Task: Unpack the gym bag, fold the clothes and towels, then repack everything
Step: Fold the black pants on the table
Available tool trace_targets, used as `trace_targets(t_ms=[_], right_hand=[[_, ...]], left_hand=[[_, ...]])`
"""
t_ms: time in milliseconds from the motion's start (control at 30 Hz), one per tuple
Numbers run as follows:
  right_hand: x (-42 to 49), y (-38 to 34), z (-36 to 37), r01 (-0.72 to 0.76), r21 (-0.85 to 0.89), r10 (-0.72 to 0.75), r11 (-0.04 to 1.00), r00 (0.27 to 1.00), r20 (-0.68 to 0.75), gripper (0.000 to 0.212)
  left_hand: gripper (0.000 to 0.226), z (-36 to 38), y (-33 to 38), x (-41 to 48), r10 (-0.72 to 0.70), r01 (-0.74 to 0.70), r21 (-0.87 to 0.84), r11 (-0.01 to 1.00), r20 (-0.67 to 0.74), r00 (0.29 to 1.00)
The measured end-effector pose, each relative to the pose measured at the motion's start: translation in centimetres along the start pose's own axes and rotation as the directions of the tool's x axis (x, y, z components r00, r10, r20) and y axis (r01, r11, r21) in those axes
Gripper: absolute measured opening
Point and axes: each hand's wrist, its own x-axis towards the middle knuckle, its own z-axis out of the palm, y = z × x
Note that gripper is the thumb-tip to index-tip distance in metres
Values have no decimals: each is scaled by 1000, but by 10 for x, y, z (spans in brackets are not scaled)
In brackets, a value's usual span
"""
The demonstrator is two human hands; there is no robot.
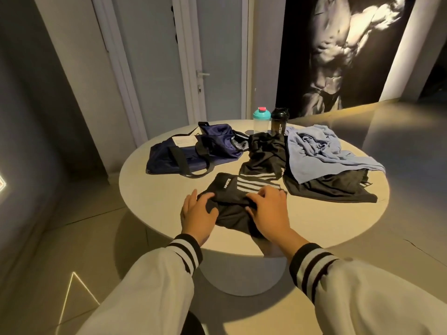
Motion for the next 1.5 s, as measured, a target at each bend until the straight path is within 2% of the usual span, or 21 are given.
trace_targets(t_ms=[67, 100, 233, 300, 400, 500, 600, 667, 767, 833, 967, 1067, 1167, 1267, 1333, 1400, 1500], right_hand=[[-1, 0, -2, -64, 14, 65, 998, 991, -114, 23], [-2, -2, -3, -57, 22, 59, 998, 991, -122, 22], [-6, -12, -6, -53, 91, 53, 994, 999, -1, 16], [-10, -11, -2, -66, 110, 62, 992, 997, 38, 21], [-15, -7, 5, -84, 92, 76, 992, 993, 86, 43], [-15, -7, 2, -152, 67, 137, 986, 971, 195, 61], [-14, -10, -1, -199, 106, 171, 974, 957, 233, 71], [-14, -11, -2, -231, 125, 196, 965, 950, 245, 74], [-16, -11, -3, -247, 170, 207, 954, 953, 222, 76], [-17, -11, -3, -266, 220, 224, 939, 954, 200, 71], [-19, -7, 0, -208, 158, 194, 965, 976, 104, 37], [-22, -3, -1, -215, 210, 211, 954, 977, 39, 24], [-23, -2, -4, -230, 260, 239, 938, 971, -3, 21], [-24, -3, -4, -196, 302, 215, 933, 976, -29, 23], [-27, -3, -2, -167, 258, 171, 952, 985, 9, 30], [-27, -1, -1, -155, 210, 151, 965, 988, 32, 27], [-26, -1, -1, -164, 182, 167, 970, 986, 1, 19]], left_hand=[[34, 5, 1, -6, 82, -81, 50, 995, -2, 997], [29, 7, 4, -9, 99, -98, 60, 993, -15, 995], [10, 14, 13, -15, 122, -116, 62, 991, -101, 987], [15, 15, 11, -15, 106, -98, 82, 992, -94, 990], [52, 14, 8, -11, 77, -71, 129, 989, -43, 996], [71, 15, 8, -8, 37, -36, 93, 995, 0, 999], [72, 16, 8, -7, 0, 0, 95, 996, 8, 1000], [64, 16, 8, -7, -11, 12, 81, 997, -14, 1000], [47, 16, 6, -8, 46, -41, 88, 995, -52, 998], [37, 17, 5, -11, 93, -84, 113, 990, -78, 993], [26, 18, 5, -16, 137, -115, 152, 982, -143, 980], [22, 19, 7, -18, 173, -147, 139, 979, -204, 963], [22, 19, 9, -20, 208, -187, 124, 974, -185, 960], [22, 19, 10, -24, 259, -234, 185, 954, -121, 958], [26, 19, 11, -27, 322, -295, 275, 915, -57, 945], [27, 21, 14, -28, 394, -358, 378, 854, -18, 919], [25, 24, 23, -29, 398, -365, 388, 846, -5, 917]])
